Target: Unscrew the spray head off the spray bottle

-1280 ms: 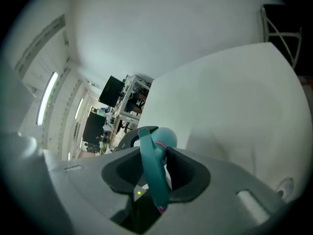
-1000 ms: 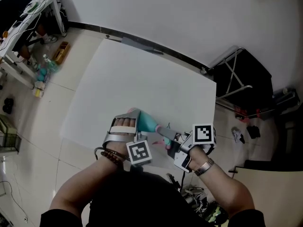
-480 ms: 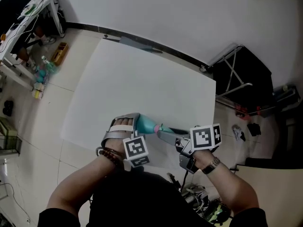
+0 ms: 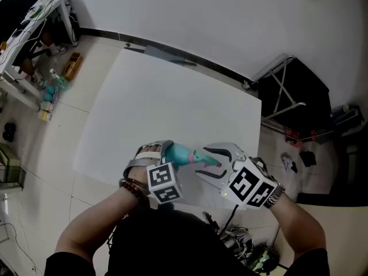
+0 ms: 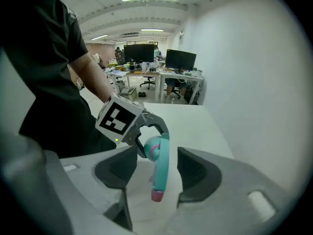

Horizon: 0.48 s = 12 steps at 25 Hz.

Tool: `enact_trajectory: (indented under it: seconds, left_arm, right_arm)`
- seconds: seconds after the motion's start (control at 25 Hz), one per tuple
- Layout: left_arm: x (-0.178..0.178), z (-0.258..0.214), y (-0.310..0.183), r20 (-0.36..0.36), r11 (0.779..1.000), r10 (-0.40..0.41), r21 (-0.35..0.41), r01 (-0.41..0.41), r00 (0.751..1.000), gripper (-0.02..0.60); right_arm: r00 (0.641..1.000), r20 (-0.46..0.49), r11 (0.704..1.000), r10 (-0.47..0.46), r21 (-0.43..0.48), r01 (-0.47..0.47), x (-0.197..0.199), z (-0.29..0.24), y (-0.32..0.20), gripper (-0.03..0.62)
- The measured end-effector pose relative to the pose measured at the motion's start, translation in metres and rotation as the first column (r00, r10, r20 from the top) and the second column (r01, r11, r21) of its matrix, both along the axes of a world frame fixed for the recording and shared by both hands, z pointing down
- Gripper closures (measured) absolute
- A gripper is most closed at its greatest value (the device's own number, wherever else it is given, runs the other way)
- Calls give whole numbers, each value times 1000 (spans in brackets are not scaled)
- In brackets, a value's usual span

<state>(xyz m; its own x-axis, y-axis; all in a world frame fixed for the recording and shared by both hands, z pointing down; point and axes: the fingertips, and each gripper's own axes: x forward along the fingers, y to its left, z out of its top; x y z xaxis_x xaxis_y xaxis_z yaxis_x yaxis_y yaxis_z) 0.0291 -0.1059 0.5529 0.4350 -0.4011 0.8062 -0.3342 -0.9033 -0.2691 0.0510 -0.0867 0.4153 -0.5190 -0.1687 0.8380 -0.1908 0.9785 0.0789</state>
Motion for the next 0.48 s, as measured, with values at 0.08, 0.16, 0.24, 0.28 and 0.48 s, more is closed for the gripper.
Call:
enact_trajectory:
  seconds: [0.08,0.16,0.24,0.28,0.48]
  left_arm:
    - [4,-5,-1,-43,1000,-3,-19,3,999,199]
    - [5,-8,-3,-65,1000,-6,-27,4,998,199]
    - [4,-8,-4,-65,999,-9,-35,7,998,199]
    - [3,-7,-5,-60,999,-10,-39,8,998,199]
    - [0,-4,-8,-29,998,-17,-65,15,999,199]
  right_arm:
    - [1000,-14,999,-10,-38,10,3,-8,1,349]
    - [999,-44,996,-14,-84,11,11,-12,3,349]
    - [996,-85,991,-36,-132,24,20,-11,11,349]
    - [994,-98,988,-51,-153,36,21,-11,17,349]
    - [995,-36,966,-90,-245,79,0,-16,39,352]
